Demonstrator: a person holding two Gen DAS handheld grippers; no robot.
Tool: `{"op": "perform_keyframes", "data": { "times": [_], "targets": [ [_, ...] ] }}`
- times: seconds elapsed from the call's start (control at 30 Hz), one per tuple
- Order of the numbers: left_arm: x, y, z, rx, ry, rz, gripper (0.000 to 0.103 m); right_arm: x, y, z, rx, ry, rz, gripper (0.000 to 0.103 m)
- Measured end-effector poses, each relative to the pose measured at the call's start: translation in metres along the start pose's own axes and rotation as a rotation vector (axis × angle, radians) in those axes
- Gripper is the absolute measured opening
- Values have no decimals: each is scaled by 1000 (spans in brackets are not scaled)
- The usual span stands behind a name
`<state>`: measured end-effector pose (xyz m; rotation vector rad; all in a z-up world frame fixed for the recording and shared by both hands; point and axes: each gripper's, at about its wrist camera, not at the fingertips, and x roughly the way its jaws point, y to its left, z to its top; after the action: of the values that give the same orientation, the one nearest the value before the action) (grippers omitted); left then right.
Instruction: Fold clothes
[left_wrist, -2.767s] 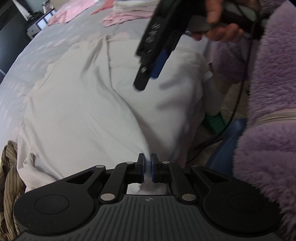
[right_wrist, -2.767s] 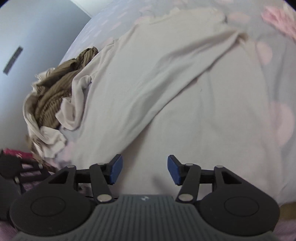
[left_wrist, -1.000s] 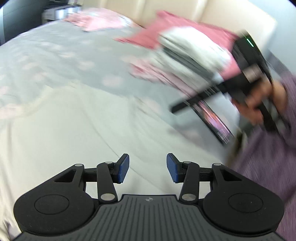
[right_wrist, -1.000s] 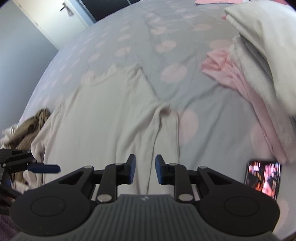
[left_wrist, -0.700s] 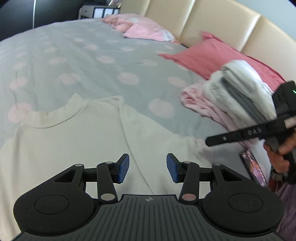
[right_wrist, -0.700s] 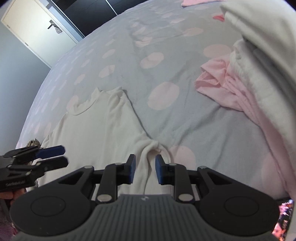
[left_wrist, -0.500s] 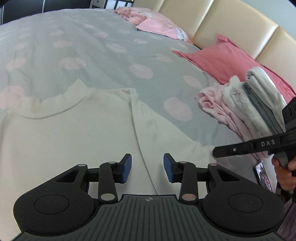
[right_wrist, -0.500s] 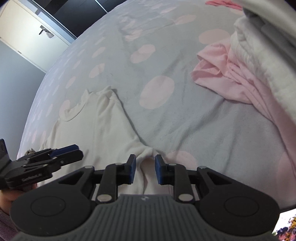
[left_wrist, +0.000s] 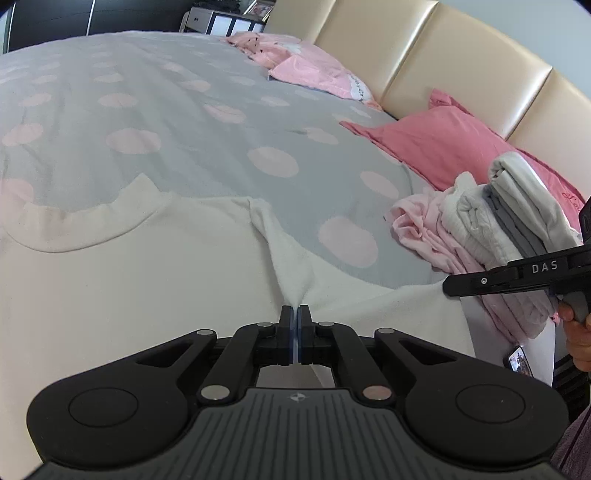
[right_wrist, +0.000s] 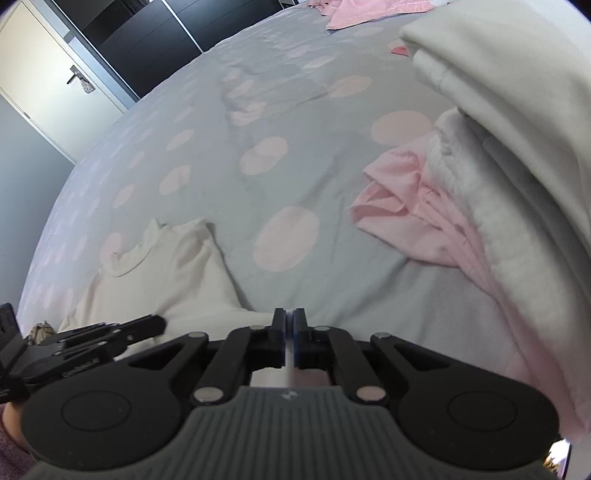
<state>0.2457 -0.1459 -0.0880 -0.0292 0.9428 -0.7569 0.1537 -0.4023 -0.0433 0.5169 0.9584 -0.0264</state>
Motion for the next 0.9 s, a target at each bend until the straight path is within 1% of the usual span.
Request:
{"op": "perform_keyframes", "data": {
  "times": [0.1, 0.2, 0.23, 0.27, 0.33, 0.37, 0.4, 0.43, 0.5, 0.67, 0.9],
  "targets": [
    [10, -4, -4, 13, 44, 28, 0, 14, -4, -3, -1, 26, -17, 4],
    [7, -7, -11, 10, 36, 50, 2, 19, -3, -4, -28, 45, -6, 5],
    [2, -7, -13, 4, 31, 52, 6, 19, -2, -5, -38, 48, -3, 8],
    [-3, -8, -16, -1, 27, 54, 13, 16, 0, -5, -53, 42, -5, 10],
    [-16, -12, -23, 4, 21, 64, 19, 9, 3, -7, -83, 30, -10, 14],
    [-23, -15, -27, 13, 19, 63, 19, 5, 4, -8, -98, 24, -12, 17],
    [-30, -18, -32, 21, 20, 62, 19, 0, 6, -10, -111, 18, -12, 23],
    [-36, -21, -37, 27, 25, 59, 19, -5, 7, -13, -123, 14, -10, 25],
    [-50, -30, -49, 42, 39, 50, 19, -15, 9, -21, -141, 17, -1, 25],
    [-77, -53, -81, 74, 74, 32, 19, -43, 14, -57, -193, 43, 32, 25],
    [-101, -87, -119, 74, 89, 9, 19, -84, 11, -123, -263, 98, 22, 25]
  ]
}}
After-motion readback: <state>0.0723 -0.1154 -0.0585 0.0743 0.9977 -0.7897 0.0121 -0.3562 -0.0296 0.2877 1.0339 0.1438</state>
